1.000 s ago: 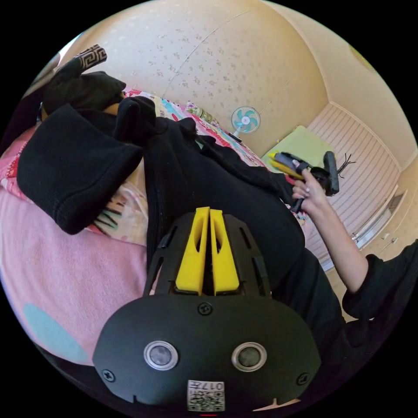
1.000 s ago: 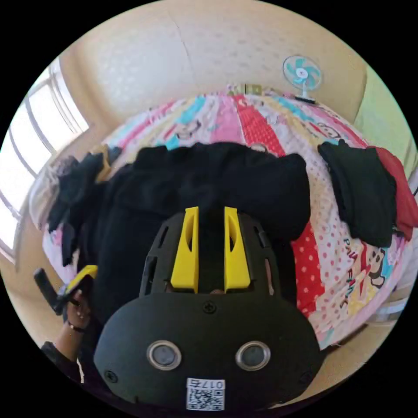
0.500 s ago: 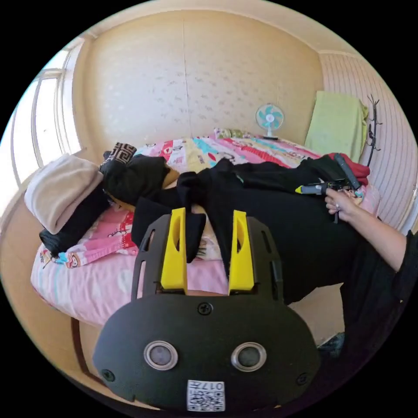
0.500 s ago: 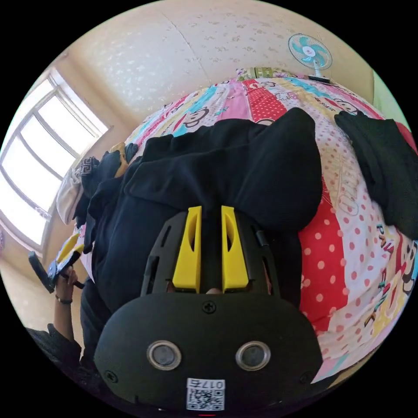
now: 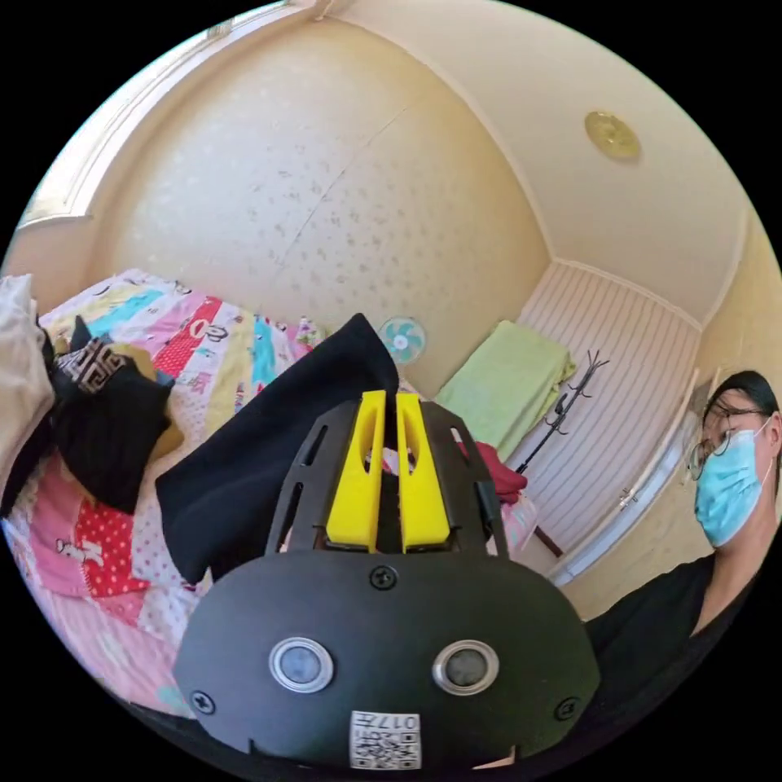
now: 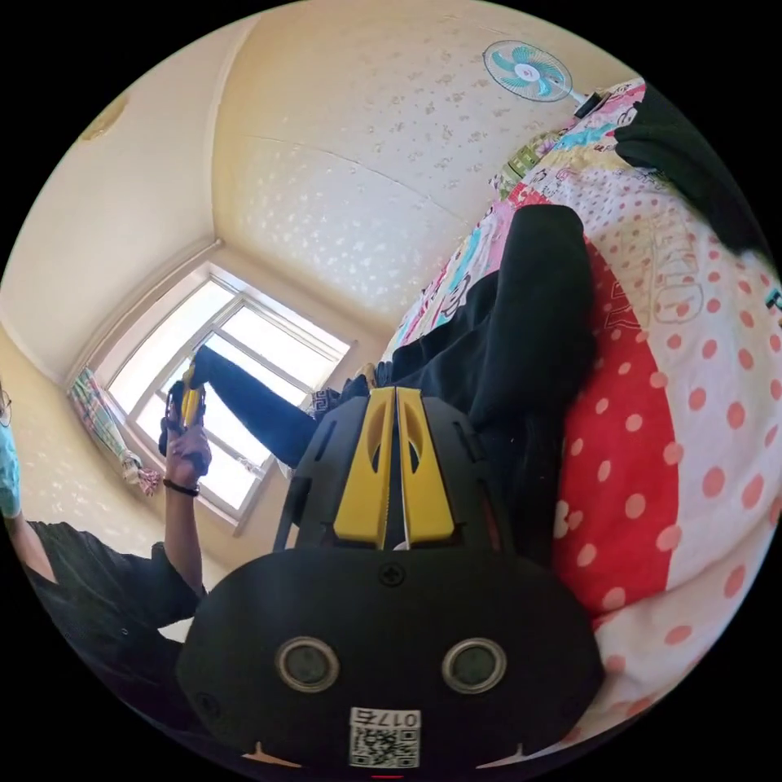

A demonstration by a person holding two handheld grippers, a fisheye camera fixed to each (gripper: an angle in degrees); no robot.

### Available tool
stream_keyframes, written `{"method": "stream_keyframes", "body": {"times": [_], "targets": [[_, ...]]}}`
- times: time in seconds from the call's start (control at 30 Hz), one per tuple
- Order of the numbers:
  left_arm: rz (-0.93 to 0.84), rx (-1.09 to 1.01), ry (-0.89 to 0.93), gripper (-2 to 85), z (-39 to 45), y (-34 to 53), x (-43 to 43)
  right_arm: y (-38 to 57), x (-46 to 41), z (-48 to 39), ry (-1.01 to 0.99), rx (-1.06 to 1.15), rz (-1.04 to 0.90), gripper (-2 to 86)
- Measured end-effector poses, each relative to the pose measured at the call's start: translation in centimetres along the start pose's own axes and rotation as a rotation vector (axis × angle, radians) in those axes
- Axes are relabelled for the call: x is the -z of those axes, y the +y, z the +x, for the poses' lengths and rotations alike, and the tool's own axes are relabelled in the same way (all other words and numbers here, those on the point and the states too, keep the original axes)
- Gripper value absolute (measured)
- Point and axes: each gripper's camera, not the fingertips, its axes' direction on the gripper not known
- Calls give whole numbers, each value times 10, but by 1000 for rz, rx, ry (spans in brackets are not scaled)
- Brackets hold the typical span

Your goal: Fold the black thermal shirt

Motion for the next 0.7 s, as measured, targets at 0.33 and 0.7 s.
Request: {"method": "stream_keyframes", "body": {"times": [0.33,0.7], "targets": [[-495,-19,95,130,35,105,-249,6,58,-12,167,57,253,37],[-484,316,-151,11,-87,227,-51,-29,-10,-15,523,52,-36,90]]}}
